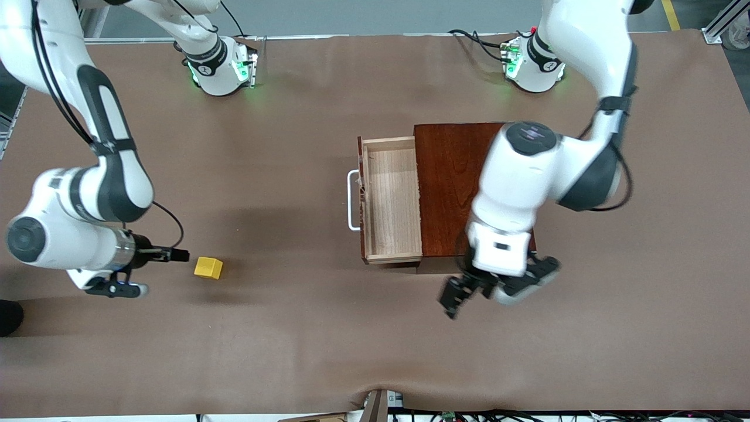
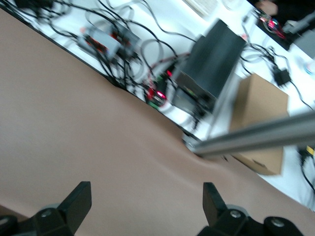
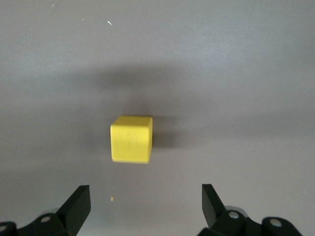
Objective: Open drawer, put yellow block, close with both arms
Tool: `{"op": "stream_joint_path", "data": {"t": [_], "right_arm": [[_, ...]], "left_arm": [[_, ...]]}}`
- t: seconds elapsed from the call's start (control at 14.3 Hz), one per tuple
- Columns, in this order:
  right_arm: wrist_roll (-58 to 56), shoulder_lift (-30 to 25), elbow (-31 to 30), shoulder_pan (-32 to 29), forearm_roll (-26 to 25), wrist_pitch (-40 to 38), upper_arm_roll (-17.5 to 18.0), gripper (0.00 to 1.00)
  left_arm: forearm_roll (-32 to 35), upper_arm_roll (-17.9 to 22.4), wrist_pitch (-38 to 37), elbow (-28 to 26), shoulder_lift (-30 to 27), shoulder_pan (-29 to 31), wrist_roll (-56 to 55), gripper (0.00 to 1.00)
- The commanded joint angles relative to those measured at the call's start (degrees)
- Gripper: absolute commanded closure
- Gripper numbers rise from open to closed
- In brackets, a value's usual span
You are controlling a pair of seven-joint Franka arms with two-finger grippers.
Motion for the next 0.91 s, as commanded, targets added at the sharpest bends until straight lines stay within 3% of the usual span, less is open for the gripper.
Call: {"op": "stream_joint_path", "data": {"t": [0.0,0.21,0.42,0.49,0.56,0.7,0.77,0.84], "right_arm": [[0.4,3.2,0.0,0.9,0.0,4.7,-0.2,0.0],[0.4,6.2,-1.5,2.2,0.0,11.4,-0.3,0.0],[1.6,7.5,-3.1,3.2,0.0,15.4,-0.3,0.0],[1.8,7.9,-3.6,3.4,0.0,16.0,-0.3,0.06],[1.8,8.0,-4.2,3.6,-0.1,16.5,-0.3,0.18],[1.8,7.8,-4.6,3.4,0.0,15.6,-0.3,0.74],[1.8,7.5,-4.6,3.3,0.0,14.3,-0.3,0.93],[2.4,7.2,-4.4,3.3,0.0,12.3,-0.3,1.0]], "left_arm": [[0.8,-1.0,-2.3,-2.7,-2.0,4.9,5.0,0.0],[0.8,-1.2,-4.5,-5.2,-3.8,8.8,11.2,0.0],[0.8,-1.2,-6.2,-12.5,-9.3,10.7,18.9,0.0],[0.7,-1.2,-6.2,-15.2,-11.5,11.8,21.6,0.0],[0.8,-1.2,-6.2,-17.8,-13.6,12.8,23.8,0.0],[0.7,-1.3,-6.3,-21.8,-17.5,13.9,28.4,0.0],[0.7,-1.3,-7.4,-22.6,-18.8,14.4,30.5,0.0],[0.6,-1.2,-9.7,-22.9,-20.0,14.4,32.1,0.0]]}}
